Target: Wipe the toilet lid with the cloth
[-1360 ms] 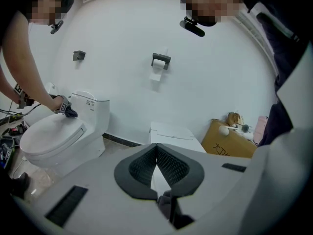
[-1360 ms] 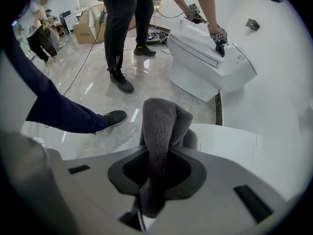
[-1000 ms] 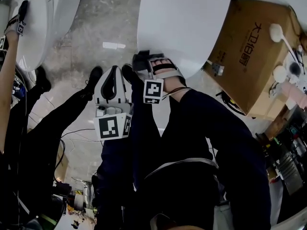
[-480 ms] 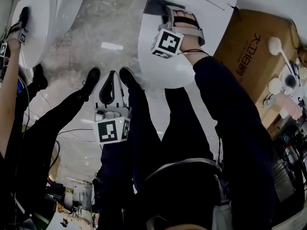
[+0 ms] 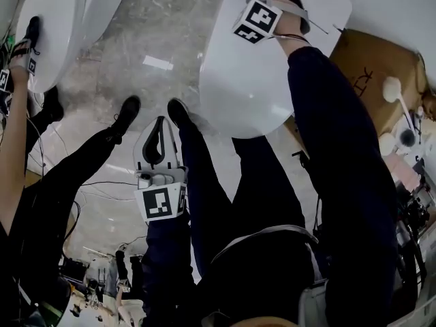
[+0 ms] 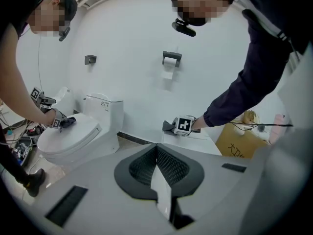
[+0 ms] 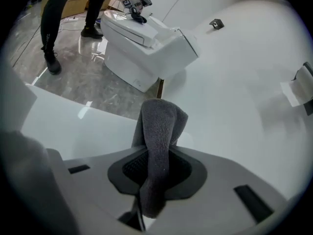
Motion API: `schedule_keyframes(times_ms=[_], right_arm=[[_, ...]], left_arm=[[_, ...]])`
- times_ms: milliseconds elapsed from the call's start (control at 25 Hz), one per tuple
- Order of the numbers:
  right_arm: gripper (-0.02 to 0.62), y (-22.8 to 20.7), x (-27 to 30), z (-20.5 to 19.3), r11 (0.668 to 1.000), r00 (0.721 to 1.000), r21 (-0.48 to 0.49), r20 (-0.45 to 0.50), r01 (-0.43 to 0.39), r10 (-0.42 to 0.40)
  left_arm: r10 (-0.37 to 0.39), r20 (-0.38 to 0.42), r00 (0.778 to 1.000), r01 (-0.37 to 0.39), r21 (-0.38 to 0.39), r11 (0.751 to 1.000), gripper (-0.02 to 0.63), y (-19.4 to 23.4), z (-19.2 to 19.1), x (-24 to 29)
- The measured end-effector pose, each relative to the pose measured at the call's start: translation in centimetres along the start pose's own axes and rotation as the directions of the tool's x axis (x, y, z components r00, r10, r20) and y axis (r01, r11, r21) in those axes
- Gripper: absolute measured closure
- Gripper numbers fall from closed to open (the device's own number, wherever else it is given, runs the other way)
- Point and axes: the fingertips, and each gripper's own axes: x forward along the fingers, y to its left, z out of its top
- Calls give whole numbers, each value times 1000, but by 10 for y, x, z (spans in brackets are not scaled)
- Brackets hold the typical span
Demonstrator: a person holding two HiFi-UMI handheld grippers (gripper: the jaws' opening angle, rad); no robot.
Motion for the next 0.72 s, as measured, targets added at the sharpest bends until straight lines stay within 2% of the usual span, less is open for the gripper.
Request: schedule_keyframes(times_ms=[200, 360, 520, 720], right_arm=[[523, 5, 27, 3, 1000, 999, 8, -43, -29, 29], [525, 19, 16, 6, 998, 996, -20, -63, -60, 58], [525, 48, -7, 11, 990, 994, -103, -62, -92, 86], [524, 101, -46, 23, 981, 986, -109, -62, -162, 156]], left_arm=[[37, -14, 999, -38, -41, 998, 591, 8, -13, 8], [7, -38, 999, -8, -32, 999, 591, -2, -25, 14], [-35, -27, 999, 35, -13, 999, 591, -11, -12, 18], [-52, -1, 999, 52, -8, 999, 591, -3, -2, 11]])
